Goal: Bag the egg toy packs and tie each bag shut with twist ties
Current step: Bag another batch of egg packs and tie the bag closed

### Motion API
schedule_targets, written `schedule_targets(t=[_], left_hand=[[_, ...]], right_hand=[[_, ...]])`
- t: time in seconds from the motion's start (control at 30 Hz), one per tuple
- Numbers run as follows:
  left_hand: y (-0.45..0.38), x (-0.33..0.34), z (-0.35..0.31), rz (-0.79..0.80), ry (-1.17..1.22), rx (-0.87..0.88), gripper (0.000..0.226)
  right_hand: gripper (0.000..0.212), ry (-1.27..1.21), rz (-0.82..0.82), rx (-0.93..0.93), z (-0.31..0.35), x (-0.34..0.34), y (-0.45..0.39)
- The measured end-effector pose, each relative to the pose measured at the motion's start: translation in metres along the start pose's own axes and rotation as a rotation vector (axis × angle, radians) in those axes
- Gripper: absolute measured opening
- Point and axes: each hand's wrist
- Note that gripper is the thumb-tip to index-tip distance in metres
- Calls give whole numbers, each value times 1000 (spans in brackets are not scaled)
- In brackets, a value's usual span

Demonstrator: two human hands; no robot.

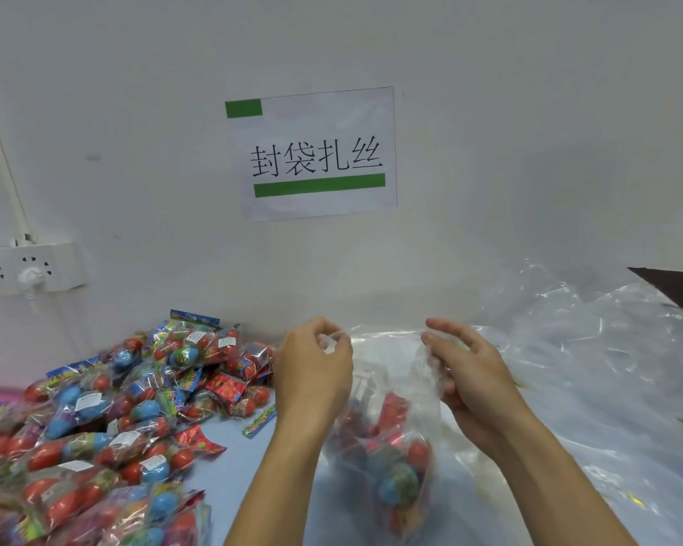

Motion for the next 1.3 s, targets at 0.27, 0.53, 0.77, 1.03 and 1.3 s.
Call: schedule_targets(t=[0.27, 0.53, 0.77, 1.03, 1.3], left_hand=[[0, -23, -11, -152, 210, 10, 15], [8, -28, -5, -50, 426, -124, 14], [7, -36, -4, -125, 461, -22, 22], [3, -39, 6, -146, 439, 15, 29], [6, -57, 18, 480, 148, 11, 145]], right_hand=[[59, -328, 220, 5, 11, 7, 12], [26, 712, 50, -230, 13, 11, 29], [17, 519, -170, -552, 15, 17, 28], [12, 230, -230, -343, 8, 12, 17], [11, 149, -210, -313, 14, 8, 19]])
Point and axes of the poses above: each hand's wrist, its own y-axis away from the middle knuckle, its own x-axis out of the palm, z = x × y, and after that the axes turned 11 degrees about x, right-handed
